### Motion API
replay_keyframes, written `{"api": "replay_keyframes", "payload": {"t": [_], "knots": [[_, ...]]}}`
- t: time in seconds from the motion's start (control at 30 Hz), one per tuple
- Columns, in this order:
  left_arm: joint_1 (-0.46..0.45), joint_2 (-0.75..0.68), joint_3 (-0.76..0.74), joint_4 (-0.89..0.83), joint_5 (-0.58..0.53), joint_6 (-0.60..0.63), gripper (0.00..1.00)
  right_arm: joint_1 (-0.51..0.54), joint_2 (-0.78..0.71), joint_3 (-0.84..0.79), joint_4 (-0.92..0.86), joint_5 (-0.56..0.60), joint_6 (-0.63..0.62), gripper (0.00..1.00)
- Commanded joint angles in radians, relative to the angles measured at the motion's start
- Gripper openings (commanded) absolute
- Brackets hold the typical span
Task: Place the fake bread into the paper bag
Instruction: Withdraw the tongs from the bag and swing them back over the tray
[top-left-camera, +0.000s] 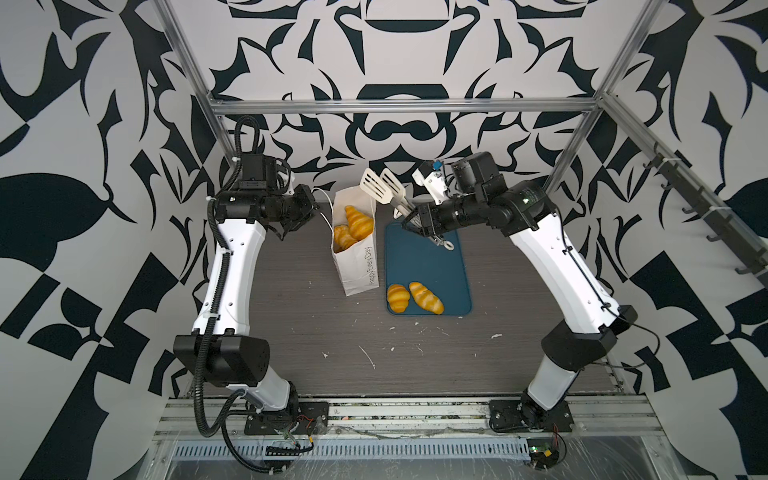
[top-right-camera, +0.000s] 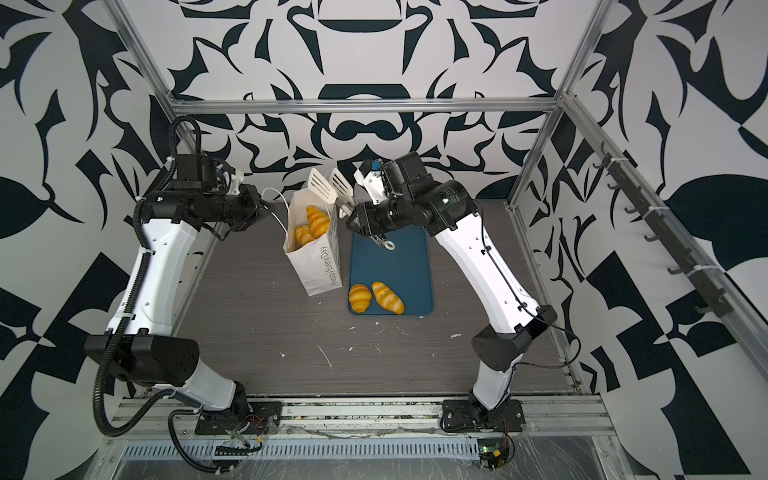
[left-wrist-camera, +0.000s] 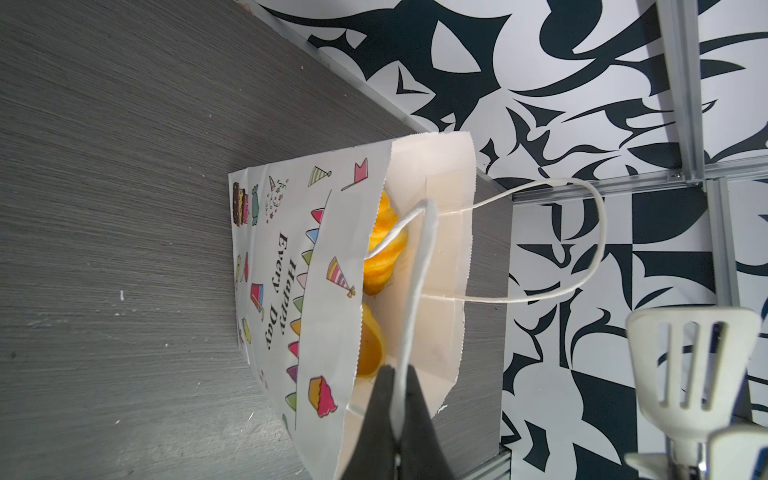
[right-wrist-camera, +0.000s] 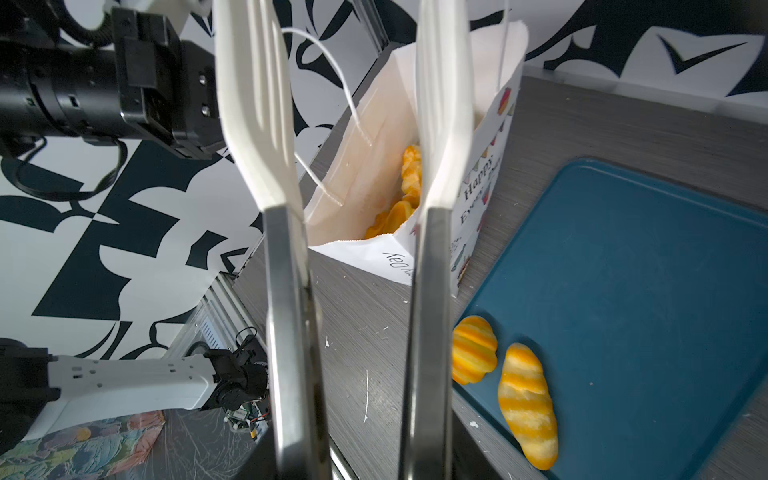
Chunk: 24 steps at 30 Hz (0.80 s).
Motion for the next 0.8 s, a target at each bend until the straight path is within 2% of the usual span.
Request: {"api": "replay_keyframes", "payload": {"t": [0.0, 0.37, 0.77], "knots": [[0.004, -0.033, -0.026, -0.005, -0.001, -0.004, 0.00, -0.054, -0.093, -0.037, 0.060, -0.006, 0.024, 0.45], [0.004, -0.032, -0.030, 0.004, 0.002, -0.007, 0.00, -0.153, -0.204, -0.287, 0.102, -0.047, 0.067, 0.45], [0.004, -0.026, -0.030, 0.012, 0.007, -0.010, 0.00, -0.160, -0.284, -0.543, 0.109, -0.022, 0.109, 0.45]]}}
